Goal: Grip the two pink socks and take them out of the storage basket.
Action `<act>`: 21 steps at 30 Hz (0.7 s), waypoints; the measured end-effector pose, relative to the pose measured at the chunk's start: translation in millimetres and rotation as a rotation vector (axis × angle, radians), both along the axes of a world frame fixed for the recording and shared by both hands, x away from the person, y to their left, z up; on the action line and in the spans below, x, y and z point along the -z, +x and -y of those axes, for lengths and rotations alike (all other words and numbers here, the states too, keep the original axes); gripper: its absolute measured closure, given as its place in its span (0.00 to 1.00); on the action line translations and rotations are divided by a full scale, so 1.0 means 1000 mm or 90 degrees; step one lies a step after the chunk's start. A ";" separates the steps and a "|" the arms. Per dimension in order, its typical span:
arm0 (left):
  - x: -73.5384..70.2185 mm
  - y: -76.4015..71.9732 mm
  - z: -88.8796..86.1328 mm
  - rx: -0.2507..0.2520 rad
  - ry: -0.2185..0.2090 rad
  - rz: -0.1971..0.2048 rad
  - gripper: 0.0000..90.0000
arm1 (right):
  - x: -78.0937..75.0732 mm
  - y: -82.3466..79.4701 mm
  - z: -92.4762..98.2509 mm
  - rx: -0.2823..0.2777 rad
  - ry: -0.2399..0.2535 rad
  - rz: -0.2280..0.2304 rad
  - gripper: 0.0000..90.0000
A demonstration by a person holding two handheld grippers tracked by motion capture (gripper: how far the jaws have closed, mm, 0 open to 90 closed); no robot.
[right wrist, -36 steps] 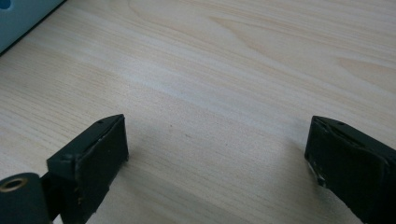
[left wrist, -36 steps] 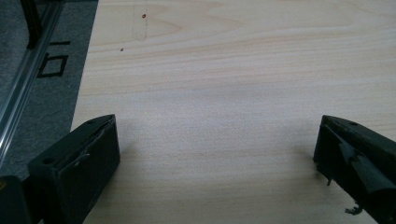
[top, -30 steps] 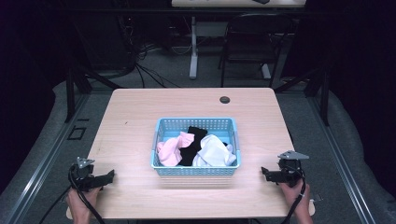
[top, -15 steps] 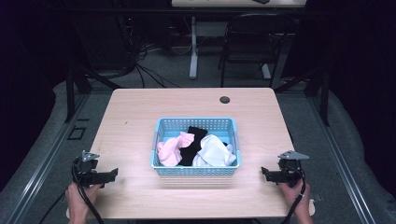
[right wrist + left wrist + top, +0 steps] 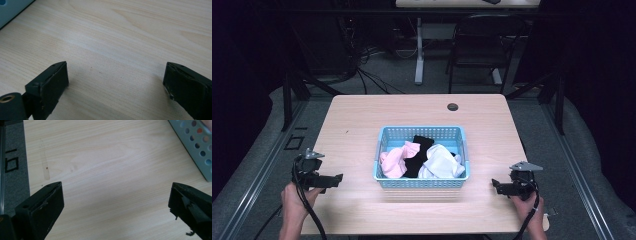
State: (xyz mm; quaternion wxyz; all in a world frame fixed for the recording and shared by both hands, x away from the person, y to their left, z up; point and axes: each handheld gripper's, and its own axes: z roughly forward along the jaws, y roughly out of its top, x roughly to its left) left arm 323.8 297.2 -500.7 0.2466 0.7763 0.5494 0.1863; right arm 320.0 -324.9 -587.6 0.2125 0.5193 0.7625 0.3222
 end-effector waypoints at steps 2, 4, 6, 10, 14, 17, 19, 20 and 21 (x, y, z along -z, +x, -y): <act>-0.003 0.002 0.000 0.003 -0.004 -0.001 0.00 | 0.000 0.000 0.000 0.000 0.000 0.000 0.06; -0.008 0.004 0.002 0.007 -0.004 -0.003 0.00 | 0.000 0.000 0.000 0.000 0.000 0.000 0.06; -0.014 0.006 0.004 0.017 -0.007 -0.002 0.00 | 0.000 0.000 0.000 0.000 0.000 0.000 0.06; -0.028 0.011 0.013 0.035 0.003 -0.002 0.00 | 0.000 0.000 0.000 0.000 0.000 0.000 0.06; -0.037 0.015 0.021 0.053 0.013 0.000 0.01 | 0.000 0.000 0.000 0.000 0.000 0.000 0.06; -0.046 0.019 0.029 0.065 0.015 0.000 0.01 | 0.000 0.000 0.000 0.000 0.000 0.000 0.06; -0.048 0.020 0.030 0.071 0.014 0.001 0.01 | 0.000 0.000 0.000 0.000 0.000 0.000 0.06; -0.052 0.022 0.034 0.078 0.019 0.002 0.01 | 0.000 0.000 0.000 0.000 0.000 0.000 0.06; -0.054 0.023 0.037 0.082 0.019 0.005 0.01 | 0.000 0.000 0.000 0.000 0.000 0.000 0.06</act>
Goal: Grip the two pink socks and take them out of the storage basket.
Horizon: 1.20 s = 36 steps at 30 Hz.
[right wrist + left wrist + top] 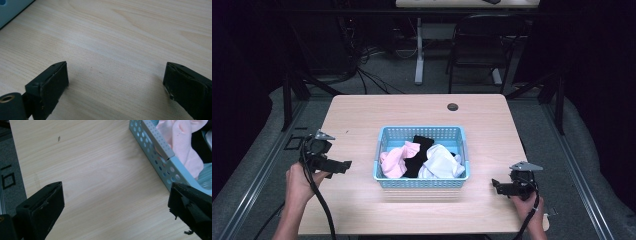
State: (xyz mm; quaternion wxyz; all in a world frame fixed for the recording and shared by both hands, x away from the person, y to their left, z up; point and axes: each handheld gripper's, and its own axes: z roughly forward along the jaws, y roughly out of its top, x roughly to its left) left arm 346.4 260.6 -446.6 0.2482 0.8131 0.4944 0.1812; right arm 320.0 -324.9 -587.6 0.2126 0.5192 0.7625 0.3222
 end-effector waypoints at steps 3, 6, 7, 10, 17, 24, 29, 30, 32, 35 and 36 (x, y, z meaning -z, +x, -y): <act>-0.005 0.002 0.004 0.008 0.003 0.000 0.00 | 0.000 0.000 0.000 0.000 0.000 0.000 0.06; -0.011 0.007 0.012 0.026 -0.001 -0.012 0.00 | 0.000 0.000 0.000 0.000 0.000 0.000 0.06; -0.015 0.010 0.017 0.043 0.002 -0.024 0.00 | 0.000 0.000 0.000 0.000 0.000 0.000 0.06; -0.020 0.012 0.026 0.058 0.004 -0.028 0.00 | 0.000 0.000 0.000 0.000 0.000 0.000 0.06; -0.033 0.027 0.061 0.119 0.018 -0.043 0.00 | 0.000 0.000 0.000 0.000 0.000 0.000 0.06; -0.035 0.037 0.089 0.168 0.026 -0.063 0.00 | 0.000 0.000 0.000 0.000 0.000 0.000 0.06; -0.029 0.047 0.112 0.192 0.033 -0.087 0.00 | 0.000 0.000 0.000 0.000 0.000 0.000 0.06; -0.026 0.050 0.119 0.199 0.036 -0.096 0.00 | 0.000 0.000 0.000 0.000 0.000 0.000 0.06; -0.021 0.053 0.126 0.210 0.038 -0.109 0.01 | 0.000 0.000 0.000 0.000 0.000 0.000 0.06; -0.016 0.058 0.137 0.222 0.045 -0.121 0.01 | 0.000 0.000 0.000 0.000 0.000 0.000 0.06; -0.016 0.058 0.137 0.222 0.045 -0.121 0.01 | 0.000 0.000 0.000 0.000 0.000 0.000 0.06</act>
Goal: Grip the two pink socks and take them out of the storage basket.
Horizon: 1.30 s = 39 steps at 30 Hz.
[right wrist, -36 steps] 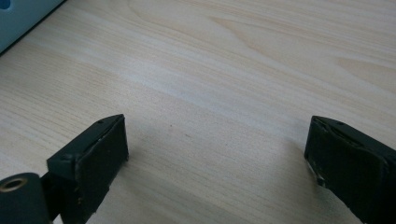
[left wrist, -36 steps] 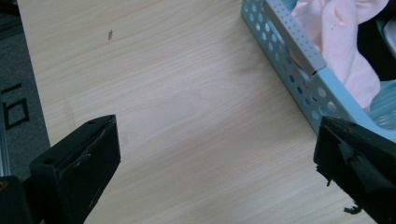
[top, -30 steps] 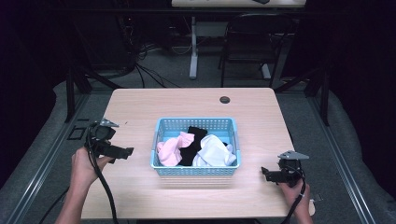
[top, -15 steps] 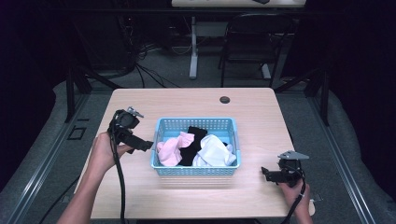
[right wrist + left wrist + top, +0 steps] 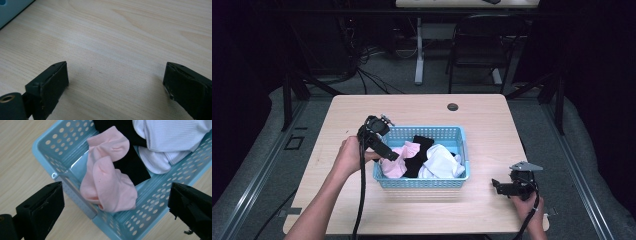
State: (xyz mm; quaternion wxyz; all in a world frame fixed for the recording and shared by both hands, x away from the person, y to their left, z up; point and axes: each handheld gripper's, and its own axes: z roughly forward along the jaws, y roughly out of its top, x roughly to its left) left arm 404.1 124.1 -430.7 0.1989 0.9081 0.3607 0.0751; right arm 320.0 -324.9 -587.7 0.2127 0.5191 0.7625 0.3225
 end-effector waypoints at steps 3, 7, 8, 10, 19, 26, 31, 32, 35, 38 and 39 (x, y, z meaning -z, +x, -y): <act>0.007 0.006 0.010 0.012 0.005 -0.016 0.04 | 0.000 0.000 0.000 0.000 0.000 0.000 0.06; 0.014 0.012 0.015 0.016 0.013 -0.029 0.09 | 0.000 0.000 0.000 0.000 0.000 0.000 0.06; 0.016 0.013 0.016 0.015 0.016 -0.033 0.09 | 0.000 0.000 0.000 0.000 0.000 0.000 0.06; 0.021 0.017 0.019 0.015 0.023 -0.042 0.09 | 0.000 0.000 0.000 0.000 0.000 0.000 0.06; 0.042 0.032 0.025 0.008 0.049 -0.075 0.19 | 0.000 0.000 0.000 0.000 0.000 0.000 0.06; 0.052 0.035 0.024 0.009 0.064 -0.092 0.23 | 0.000 0.000 0.000 0.000 0.000 0.000 0.06; 0.060 0.038 0.022 0.007 0.064 -0.110 0.37 | 0.000 0.000 0.000 0.000 0.000 0.000 0.06; 0.060 0.037 0.022 0.007 0.064 -0.107 0.37 | 0.000 0.000 0.000 0.000 0.000 0.000 0.06; 0.059 0.032 0.026 0.021 0.064 -0.098 0.50 | 0.000 0.000 0.000 0.000 0.000 0.000 0.06; 0.059 0.028 0.029 0.029 0.062 -0.095 0.56 | 0.000 0.000 0.000 0.000 0.000 0.000 0.06; 0.060 0.026 0.032 0.037 0.066 -0.098 0.61 | 0.000 0.000 0.000 0.000 0.000 -0.001 0.06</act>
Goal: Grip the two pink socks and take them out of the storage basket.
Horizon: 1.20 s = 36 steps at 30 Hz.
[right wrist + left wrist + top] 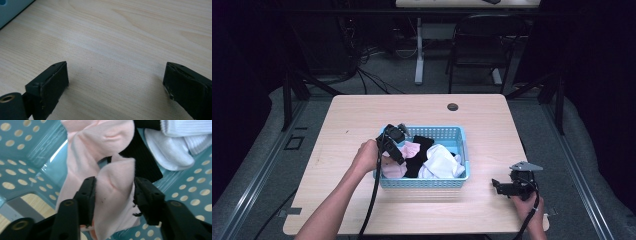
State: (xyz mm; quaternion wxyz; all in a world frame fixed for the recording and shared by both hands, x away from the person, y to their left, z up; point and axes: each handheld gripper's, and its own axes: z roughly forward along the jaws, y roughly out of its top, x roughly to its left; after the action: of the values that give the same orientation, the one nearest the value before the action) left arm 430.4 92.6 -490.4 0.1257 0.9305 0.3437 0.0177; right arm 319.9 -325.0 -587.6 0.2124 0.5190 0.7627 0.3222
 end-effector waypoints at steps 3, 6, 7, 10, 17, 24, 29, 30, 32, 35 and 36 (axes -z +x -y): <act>0.002 -0.001 0.001 0.005 0.005 -0.006 0.66 | 0.000 0.000 0.000 0.000 0.000 0.001 0.06; 0.008 -0.001 0.003 0.008 0.016 -0.014 0.71 | 0.000 0.000 0.000 0.000 0.000 0.000 0.06; 0.009 -0.002 0.003 0.012 0.024 -0.013 0.79 | 0.000 0.000 0.000 0.000 0.000 0.000 0.06; 0.011 -0.004 0.003 0.008 0.021 -0.009 0.89 | 0.000 0.000 0.000 0.000 0.000 0.001 0.06; 0.000 -0.004 -0.001 0.004 0.016 -0.009 0.92 | 0.000 0.000 0.000 0.000 0.000 0.000 0.06; -0.018 -0.002 -0.002 0.008 0.014 0.005 0.92 | 0.000 0.000 0.000 0.000 0.000 0.000 0.06; -0.028 -0.001 0.000 0.013 0.015 0.011 0.92 | 0.000 0.000 0.000 0.000 0.000 0.000 0.06; -0.031 -0.002 0.000 0.014 0.012 0.013 0.92 | 0.000 0.000 0.000 0.000 0.000 0.000 0.06; -0.035 -0.001 0.001 0.017 0.014 0.014 0.92 | 0.000 0.000 0.000 0.000 0.000 0.000 0.06; -0.038 -0.001 0.002 0.019 0.018 0.015 0.92 | 0.000 0.000 0.000 0.000 0.000 0.000 0.06; -0.040 -0.001 0.002 0.019 0.019 0.015 0.92 | 0.000 0.000 0.000 0.000 0.000 0.000 0.06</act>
State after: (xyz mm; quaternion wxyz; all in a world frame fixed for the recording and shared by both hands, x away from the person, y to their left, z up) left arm 429.4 90.5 -450.1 0.1165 0.9369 0.3280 0.0318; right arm 320.0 -325.0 -587.6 0.2122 0.5189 0.7627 0.3225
